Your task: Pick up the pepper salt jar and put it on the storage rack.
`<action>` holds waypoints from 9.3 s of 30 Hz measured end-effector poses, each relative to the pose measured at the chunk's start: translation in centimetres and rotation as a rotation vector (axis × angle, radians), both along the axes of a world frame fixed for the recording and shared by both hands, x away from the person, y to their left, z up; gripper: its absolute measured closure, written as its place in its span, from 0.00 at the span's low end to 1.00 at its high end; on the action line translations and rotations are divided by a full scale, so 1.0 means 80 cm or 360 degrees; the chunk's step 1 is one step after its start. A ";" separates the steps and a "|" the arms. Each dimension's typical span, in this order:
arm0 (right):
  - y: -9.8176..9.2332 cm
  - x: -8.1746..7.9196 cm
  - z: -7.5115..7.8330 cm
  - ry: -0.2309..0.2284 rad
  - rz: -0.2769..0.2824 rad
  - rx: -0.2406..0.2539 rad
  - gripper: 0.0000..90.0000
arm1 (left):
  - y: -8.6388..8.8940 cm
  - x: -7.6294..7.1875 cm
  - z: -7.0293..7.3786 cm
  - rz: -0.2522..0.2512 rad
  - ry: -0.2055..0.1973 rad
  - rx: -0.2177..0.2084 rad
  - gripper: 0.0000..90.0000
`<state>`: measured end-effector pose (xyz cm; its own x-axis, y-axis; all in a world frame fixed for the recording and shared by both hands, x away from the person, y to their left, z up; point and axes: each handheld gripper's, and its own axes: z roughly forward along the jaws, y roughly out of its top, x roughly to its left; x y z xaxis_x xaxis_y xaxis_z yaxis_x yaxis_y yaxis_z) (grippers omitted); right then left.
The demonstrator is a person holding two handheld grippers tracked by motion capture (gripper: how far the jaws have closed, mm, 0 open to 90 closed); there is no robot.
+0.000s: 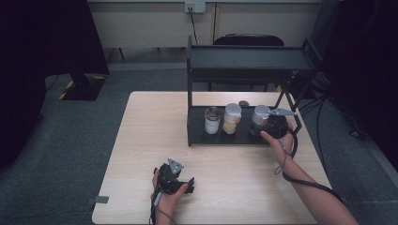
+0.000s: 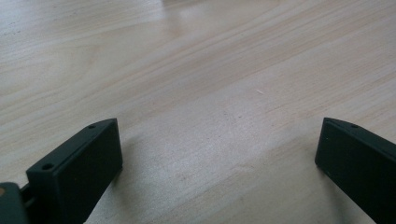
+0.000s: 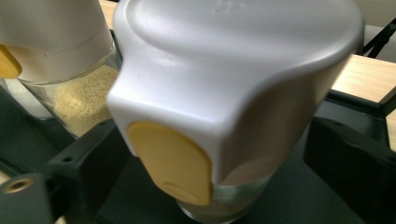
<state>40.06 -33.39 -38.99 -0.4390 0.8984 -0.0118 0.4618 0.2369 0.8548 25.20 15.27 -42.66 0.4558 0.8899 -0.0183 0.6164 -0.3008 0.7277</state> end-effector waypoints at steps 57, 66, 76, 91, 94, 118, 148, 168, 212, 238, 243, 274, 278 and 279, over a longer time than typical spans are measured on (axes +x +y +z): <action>-0.034 -0.067 -0.005 0.0060 0.0011 0.0124 0.01 | 0.000 0.000 0.000 0.0000 0.0000 0.0000 0.00; -0.036 -0.073 -0.006 0.0066 0.0026 0.0117 0.01 | 0.000 0.000 0.000 0.0000 0.0000 0.0000 0.00; -0.041 -0.080 -0.012 0.0089 0.0032 0.0122 0.01 | 0.000 0.000 0.000 0.0000 0.0000 0.0000 0.00; -0.043 -0.092 -0.015 0.0071 0.0087 0.0102 0.01 | 0.000 0.000 0.000 0.0000 0.0000 0.0000 0.00; -0.042 -0.094 -0.015 0.0068 0.0099 0.0096 0.01 | 0.000 0.000 0.000 0.0000 0.0000 -0.0001 0.00; -0.046 -0.109 -0.020 0.0060 0.0178 0.0118 0.01 | 0.000 0.000 0.000 0.0000 0.0000 -0.0001 0.00; -0.053 -0.128 -0.022 0.0061 0.0225 0.0128 0.01 | 0.000 0.000 0.000 0.0000 0.0000 -0.0001 0.00; -0.056 -0.133 -0.027 0.0083 0.0253 0.0142 0.01 | 0.000 0.000 0.000 0.0000 0.0000 -0.0001 0.00; -0.072 -0.150 -0.035 0.0117 0.0295 0.0147 0.01 | 0.000 0.000 0.000 0.0000 0.0000 0.0000 0.00; -0.086 -0.158 -0.035 0.0142 0.0317 0.0141 0.01 | 0.000 0.000 0.000 0.0000 0.0000 -0.0001 0.00; -0.088 -0.160 -0.036 0.0148 0.0324 0.0137 0.01 | 0.000 0.000 0.000 0.0000 0.0000 -0.0001 0.00; -0.105 -0.176 -0.043 0.0187 0.0319 0.0111 0.01 | 0.000 0.000 0.000 0.0000 0.0000 0.0000 0.00; -0.105 -0.179 -0.043 0.0185 0.0325 0.0082 0.01 | 0.000 0.000 0.000 0.0000 0.0000 0.0000 0.00; -0.105 -0.179 -0.043 0.0185 0.0330 0.0068 0.01 | 0.000 0.000 0.000 0.0000 0.0000 -0.0001 0.00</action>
<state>25.74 -41.75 -42.40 -0.6105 0.7874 0.0860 0.5031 0.3016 0.8099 25.20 15.27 -42.67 0.4557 0.8900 -0.0186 0.6164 -0.3004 0.7279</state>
